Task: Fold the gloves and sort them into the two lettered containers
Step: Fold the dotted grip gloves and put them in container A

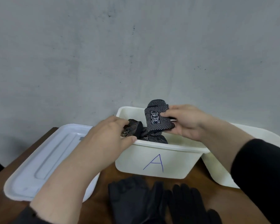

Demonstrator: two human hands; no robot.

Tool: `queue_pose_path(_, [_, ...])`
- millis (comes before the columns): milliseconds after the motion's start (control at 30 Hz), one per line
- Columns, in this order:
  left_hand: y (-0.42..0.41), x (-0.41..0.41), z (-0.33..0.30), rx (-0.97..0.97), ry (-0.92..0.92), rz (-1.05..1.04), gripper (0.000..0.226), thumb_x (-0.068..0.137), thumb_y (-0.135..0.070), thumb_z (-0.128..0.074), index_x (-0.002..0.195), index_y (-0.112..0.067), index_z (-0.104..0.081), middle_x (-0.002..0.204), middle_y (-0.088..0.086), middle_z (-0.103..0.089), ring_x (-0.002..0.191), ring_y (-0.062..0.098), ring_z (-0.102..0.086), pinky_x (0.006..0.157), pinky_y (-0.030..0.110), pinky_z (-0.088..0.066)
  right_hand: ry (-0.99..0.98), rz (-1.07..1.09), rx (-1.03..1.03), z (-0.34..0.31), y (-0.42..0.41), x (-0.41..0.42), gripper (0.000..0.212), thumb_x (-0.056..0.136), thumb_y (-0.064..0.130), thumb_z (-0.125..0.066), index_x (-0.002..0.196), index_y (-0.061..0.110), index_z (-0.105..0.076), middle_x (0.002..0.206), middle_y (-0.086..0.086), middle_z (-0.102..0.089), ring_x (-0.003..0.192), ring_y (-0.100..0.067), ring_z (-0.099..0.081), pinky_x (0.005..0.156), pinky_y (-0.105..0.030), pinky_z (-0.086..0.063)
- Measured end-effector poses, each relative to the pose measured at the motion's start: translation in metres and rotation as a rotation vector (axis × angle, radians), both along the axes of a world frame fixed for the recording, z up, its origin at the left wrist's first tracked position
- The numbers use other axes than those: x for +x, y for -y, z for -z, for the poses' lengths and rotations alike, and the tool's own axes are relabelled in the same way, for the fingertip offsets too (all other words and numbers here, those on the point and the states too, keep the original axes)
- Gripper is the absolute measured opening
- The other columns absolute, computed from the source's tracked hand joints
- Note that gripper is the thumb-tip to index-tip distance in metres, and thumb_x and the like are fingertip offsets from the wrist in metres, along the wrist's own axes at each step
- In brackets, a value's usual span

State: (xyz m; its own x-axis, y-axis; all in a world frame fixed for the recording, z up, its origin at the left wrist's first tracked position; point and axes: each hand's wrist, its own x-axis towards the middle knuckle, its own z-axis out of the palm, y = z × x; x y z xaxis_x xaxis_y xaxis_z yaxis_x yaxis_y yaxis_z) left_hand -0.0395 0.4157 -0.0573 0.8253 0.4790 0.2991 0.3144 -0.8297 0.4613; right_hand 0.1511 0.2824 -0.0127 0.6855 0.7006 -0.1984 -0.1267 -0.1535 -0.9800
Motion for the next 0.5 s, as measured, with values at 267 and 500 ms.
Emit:
queue_pose_path(267, [-0.006,-0.001,-0.002,-0.041,0.009,-0.024,0.055,0.09,-0.049,-0.062,0.14,-0.033,-0.046,0.133,-0.01,-0.052,0.12,0.01,-0.049,0.083,0.022,-0.035,0.638,-0.105,-0.606,0.033,-0.068,-0.008,0.044,0.093,0.031,-0.072,0.119,-0.002,-0.061,0.107,-0.022,-0.072,0.088,-0.035,-0.073,0.079,-0.045,-0.062])
queue_pose_path(500, [-0.008,0.0,0.001,-0.05,0.017,-0.016,0.055,0.09,-0.048,-0.063,0.14,-0.032,-0.047,0.133,-0.01,-0.053,0.122,0.01,-0.049,0.094,0.025,-0.039,1.184,-0.209,-0.645,0.039,-0.076,-0.004,0.04,0.092,0.039,-0.071,0.128,0.022,-0.064,0.123,-0.003,-0.063,0.105,-0.021,-0.062,0.091,-0.032,-0.048])
